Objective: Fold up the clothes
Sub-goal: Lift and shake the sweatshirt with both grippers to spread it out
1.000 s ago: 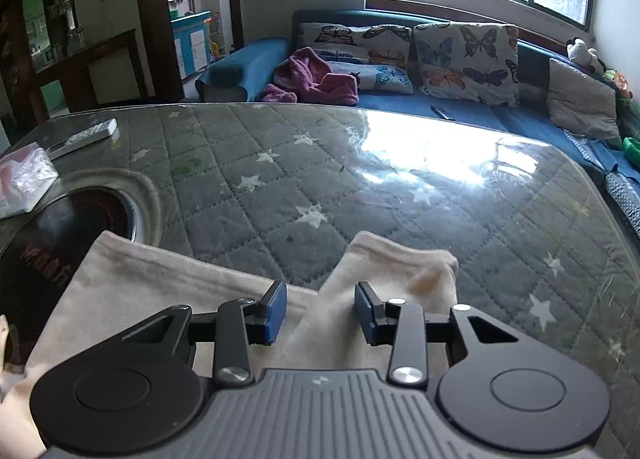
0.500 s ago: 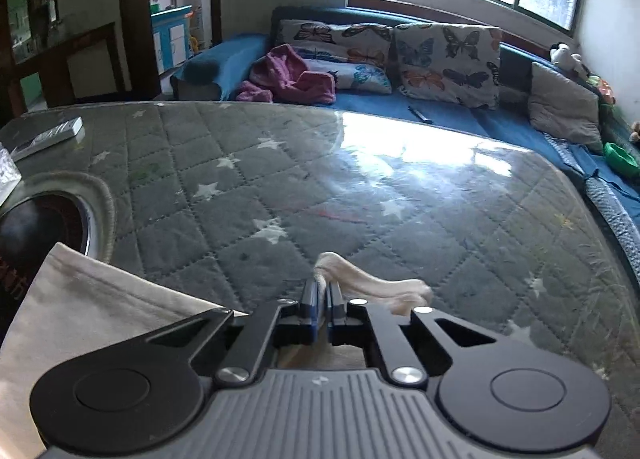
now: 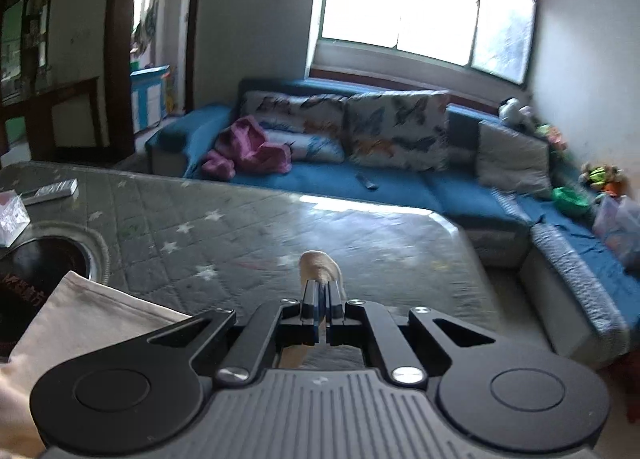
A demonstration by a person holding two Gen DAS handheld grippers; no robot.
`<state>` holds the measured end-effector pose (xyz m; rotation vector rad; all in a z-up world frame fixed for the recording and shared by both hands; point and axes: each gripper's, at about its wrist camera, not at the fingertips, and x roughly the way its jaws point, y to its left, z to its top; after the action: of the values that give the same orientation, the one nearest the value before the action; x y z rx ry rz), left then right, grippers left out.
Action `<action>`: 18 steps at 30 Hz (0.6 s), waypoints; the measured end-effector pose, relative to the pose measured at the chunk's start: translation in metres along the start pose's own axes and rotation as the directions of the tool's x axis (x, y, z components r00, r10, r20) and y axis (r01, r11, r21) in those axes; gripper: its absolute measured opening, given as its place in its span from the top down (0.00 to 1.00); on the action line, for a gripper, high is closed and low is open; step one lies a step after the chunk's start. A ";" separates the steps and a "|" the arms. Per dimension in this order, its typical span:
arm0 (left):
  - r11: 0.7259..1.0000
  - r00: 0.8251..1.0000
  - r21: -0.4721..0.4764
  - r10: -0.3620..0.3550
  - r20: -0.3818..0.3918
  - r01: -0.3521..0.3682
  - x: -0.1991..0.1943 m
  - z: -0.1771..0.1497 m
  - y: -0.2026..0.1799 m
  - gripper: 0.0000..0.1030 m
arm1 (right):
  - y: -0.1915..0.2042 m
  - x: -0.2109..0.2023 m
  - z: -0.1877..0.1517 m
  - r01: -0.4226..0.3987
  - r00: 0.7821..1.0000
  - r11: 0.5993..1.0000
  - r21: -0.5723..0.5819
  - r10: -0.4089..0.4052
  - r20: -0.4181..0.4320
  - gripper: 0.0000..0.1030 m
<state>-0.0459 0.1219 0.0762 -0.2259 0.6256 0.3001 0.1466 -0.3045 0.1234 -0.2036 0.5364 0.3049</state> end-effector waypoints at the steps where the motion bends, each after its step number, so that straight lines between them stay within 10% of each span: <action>1: 1.000 1.000 0.006 -0.005 -0.004 0.005 0.001 -0.001 -0.001 0.57 | -0.007 -0.011 -0.003 0.014 1.000 1.000 0.005 -0.014 0.011 0.98; 9: 1.000 1.000 0.022 0.001 -0.020 0.000 0.012 0.000 0.000 0.54 | -0.052 -0.079 -0.044 0.143 0.989 0.988 0.060 -0.145 0.033 0.98; 18: 0.982 0.997 0.173 -0.065 -0.049 0.073 0.017 -0.005 -0.016 0.50 | -0.092 -0.093 -0.117 0.276 0.957 0.951 0.142 -0.258 -0.131 0.98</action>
<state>-0.0302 0.1087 0.0642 -0.0851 0.6817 0.1726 0.0471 -0.4434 0.0842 -0.1370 0.6330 -0.0149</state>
